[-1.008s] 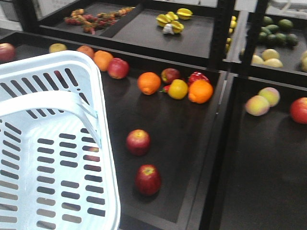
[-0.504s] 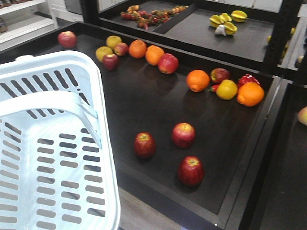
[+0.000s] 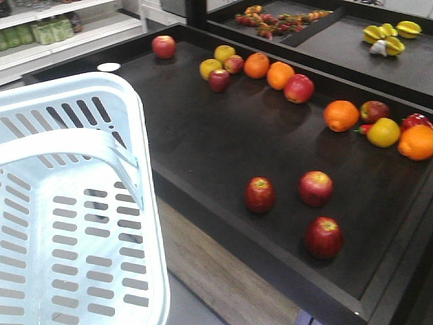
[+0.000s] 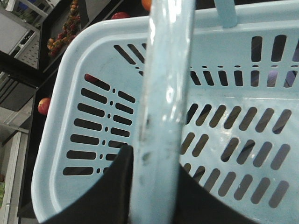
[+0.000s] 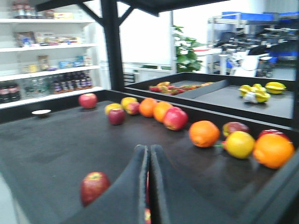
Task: Pick three apples into basket with both arms
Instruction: 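Turn the base away from the fruit table holding the basket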
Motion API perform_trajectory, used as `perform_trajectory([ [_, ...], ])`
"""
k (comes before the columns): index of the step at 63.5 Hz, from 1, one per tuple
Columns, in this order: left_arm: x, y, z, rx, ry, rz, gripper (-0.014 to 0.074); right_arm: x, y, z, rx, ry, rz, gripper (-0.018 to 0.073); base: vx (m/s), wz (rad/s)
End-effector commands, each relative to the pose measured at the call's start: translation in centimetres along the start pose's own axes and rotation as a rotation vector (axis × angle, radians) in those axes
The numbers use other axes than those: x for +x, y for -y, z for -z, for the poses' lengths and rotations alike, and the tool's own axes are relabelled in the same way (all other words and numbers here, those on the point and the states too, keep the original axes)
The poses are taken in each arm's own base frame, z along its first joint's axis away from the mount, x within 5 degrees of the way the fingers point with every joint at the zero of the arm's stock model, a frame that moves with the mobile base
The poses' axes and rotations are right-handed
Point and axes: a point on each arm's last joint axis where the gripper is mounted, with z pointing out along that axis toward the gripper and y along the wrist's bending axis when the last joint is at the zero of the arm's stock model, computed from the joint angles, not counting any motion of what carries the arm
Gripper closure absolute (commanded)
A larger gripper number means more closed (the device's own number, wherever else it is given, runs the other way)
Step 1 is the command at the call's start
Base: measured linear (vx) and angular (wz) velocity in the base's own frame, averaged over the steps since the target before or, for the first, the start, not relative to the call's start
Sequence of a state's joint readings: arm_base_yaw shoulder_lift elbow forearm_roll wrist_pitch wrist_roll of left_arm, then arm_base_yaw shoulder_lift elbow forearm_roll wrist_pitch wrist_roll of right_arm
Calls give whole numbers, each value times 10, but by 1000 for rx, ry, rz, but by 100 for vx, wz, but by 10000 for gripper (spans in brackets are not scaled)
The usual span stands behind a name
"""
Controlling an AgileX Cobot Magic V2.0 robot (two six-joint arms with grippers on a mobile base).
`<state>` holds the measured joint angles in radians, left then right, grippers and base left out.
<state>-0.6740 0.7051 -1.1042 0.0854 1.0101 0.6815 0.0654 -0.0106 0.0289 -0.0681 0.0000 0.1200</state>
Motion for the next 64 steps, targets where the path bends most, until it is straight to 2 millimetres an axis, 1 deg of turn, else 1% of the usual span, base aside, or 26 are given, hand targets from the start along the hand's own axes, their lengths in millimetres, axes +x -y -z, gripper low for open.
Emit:
perform_trajectory([
  [1,-11,-10,9,-80,100,15,603,-2,0,1,-3,65,10,568,-8,36],
  [64,-11,-10,9,-80,100,15,603,-2,0,1,-3,65,10,568,-7,39],
])
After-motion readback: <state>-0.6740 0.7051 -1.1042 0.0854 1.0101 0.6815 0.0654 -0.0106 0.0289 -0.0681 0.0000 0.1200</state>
